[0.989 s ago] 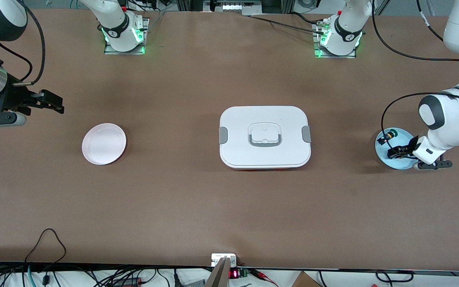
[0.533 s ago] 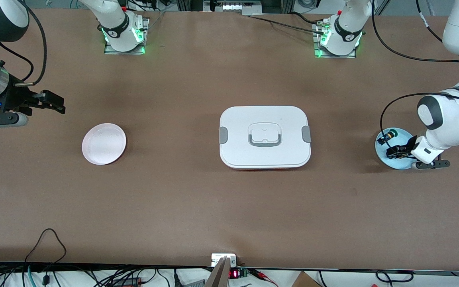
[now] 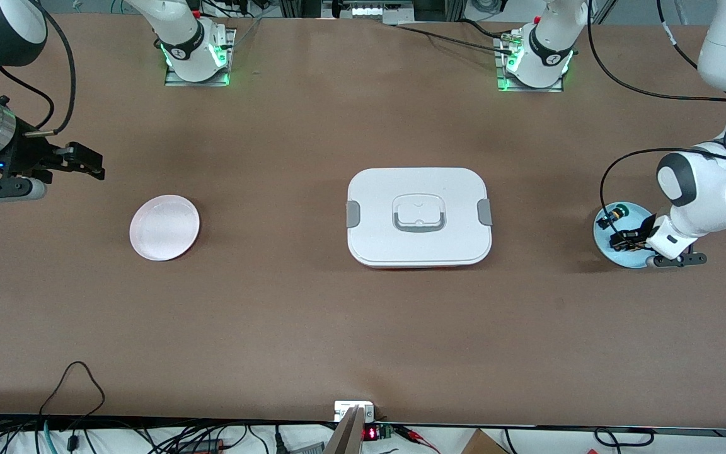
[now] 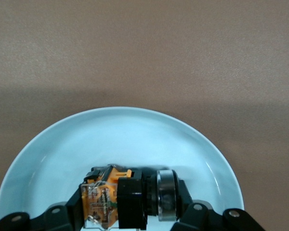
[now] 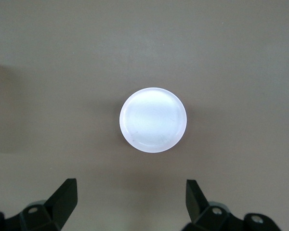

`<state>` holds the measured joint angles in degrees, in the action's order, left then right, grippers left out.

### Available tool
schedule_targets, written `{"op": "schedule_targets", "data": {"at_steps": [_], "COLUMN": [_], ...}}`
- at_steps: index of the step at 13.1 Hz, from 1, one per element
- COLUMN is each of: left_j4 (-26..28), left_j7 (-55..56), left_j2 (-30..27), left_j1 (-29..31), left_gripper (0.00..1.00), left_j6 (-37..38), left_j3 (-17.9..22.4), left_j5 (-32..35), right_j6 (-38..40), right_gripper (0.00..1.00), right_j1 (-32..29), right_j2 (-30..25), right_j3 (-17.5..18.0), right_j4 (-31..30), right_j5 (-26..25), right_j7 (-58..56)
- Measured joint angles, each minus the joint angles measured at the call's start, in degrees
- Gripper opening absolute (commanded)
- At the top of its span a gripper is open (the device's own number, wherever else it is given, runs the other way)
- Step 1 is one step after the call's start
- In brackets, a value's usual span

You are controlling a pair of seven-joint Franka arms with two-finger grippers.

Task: Transfer orange switch to right arm and place
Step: 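Lift the orange switch with the left gripper while the right gripper advances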

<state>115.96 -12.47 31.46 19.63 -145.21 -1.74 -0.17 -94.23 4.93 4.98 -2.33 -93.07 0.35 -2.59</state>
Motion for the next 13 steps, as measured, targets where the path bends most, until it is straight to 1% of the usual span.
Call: {"op": "schedule_targets", "data": {"at_steps": [1, 3, 5, 6, 9, 11, 13], "left_j4": [-0.02, -0.56, -3.03, -5.15, -12.25, -17.74, -22.96], "left_j7": [0.0, -0.15, -1.38, -1.84, -2.96, -4.2, -4.61], "left_j2": [-0.01, -0.2, -0.92, -1.77, -4.66, -5.58, -5.81], "left_j1": [0.0, 0.0, 0.0, -0.01, -0.14, -0.16, -0.2], "left_gripper": [0.35, 0.34, 0.33, 0.32, 0.32, 0.32, 0.32], "left_j6": [0.31, 2.88, 8.41, 12.98, 27.9, 38.68, 46.99], "left_j3": [0.0, -0.02, -0.23, -0.44, -1.46, -3.64, -6.21], "left_j5": [0.0, 0.0, 0.0, 0.0, 0.0, -0.2, -3.06], "right_j6": [-0.01, -0.02, -0.06, -0.07, -0.07, -0.08, -0.08], "right_gripper": [1.0, 1.0, 1.0, 1.0, 1.0, 1.0, 1.0], "right_j1": [0.07, 1.14, 2.47, 2.79, 2.34, 1.75, 1.72], "right_j2": [0.0, -0.01, 0.0, 0.07, 1.83, 3.45, 4.56], "right_j3": [0.04, 0.17, 0.43, 0.48, 0.09, -0.17, -0.19], "right_j4": [0.01, 0.02, 0.04, 0.03, 0.01, 0.01, 0.01], "right_j5": [0.93, 3.3, 7.69, 10.25, 20.21, 25.59, 30.99], "right_j7": [-0.21, -0.54, -0.5, -0.42, -0.43, -0.93, -2.25]}}
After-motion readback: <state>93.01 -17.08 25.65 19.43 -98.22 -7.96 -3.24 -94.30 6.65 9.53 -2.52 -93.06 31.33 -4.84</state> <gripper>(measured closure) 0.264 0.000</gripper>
